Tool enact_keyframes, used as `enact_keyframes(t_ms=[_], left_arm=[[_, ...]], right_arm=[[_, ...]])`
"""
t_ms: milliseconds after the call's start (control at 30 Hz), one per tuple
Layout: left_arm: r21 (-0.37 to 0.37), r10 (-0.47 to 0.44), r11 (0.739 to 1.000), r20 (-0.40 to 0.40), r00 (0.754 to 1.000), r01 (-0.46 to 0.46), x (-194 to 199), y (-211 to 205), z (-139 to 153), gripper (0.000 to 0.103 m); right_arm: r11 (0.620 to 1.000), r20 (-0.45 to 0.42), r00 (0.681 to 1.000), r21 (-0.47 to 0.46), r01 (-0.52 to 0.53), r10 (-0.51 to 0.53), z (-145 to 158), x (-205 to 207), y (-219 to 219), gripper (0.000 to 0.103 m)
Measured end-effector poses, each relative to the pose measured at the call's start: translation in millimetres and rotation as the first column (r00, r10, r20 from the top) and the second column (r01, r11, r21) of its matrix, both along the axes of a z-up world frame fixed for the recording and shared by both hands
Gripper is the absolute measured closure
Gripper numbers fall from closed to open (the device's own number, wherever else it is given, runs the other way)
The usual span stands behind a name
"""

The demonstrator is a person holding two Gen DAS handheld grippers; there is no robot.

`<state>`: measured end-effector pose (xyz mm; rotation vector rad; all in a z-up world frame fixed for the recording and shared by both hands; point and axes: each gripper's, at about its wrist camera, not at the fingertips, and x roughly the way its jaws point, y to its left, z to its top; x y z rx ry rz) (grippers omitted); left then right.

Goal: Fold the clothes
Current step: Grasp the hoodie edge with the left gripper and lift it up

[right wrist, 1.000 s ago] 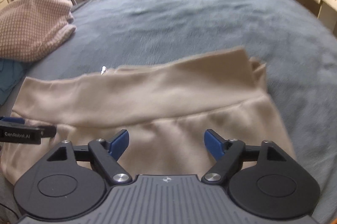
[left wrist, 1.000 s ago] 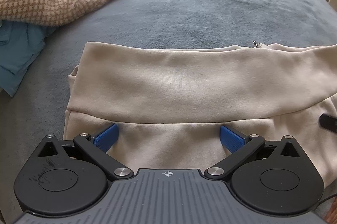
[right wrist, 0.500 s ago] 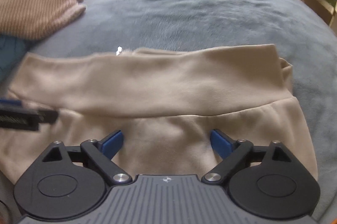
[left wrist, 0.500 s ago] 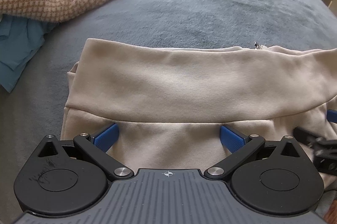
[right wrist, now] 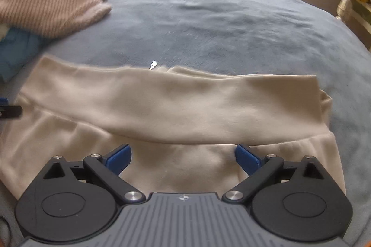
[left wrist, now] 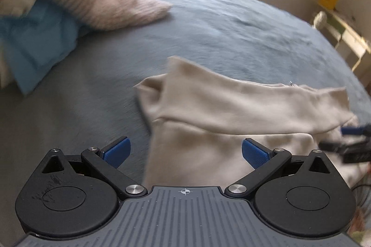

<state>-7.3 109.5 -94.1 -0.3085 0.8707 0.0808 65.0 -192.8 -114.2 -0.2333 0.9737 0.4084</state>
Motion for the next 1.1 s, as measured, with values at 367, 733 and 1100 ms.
enact_keyframes(t_ms=[367, 733, 1100], left_arm=[[-0.281, -0.033, 0.959, 0.034, 0.999, 0.042, 17, 38, -31, 0.000], [-0.479, 0.019, 0.877, 0.111, 0.994, 0.037, 31, 61, -43, 0.008], [-0.608, -0.073, 0.786, 0.092, 0.993, 0.114, 14, 44, -58, 0.019]], right_arm=[[1.000, -0.022, 1.000, -0.019, 0.018, -0.018, -8, 2, 1, 0.000], [0.999, -0.031, 0.999, -0.032, 0.025, -0.026, -7, 5, 4, 0.000], [0.999, -0.024, 0.999, -0.030, 0.029, -0.030, -9, 5, 3, 0.000]])
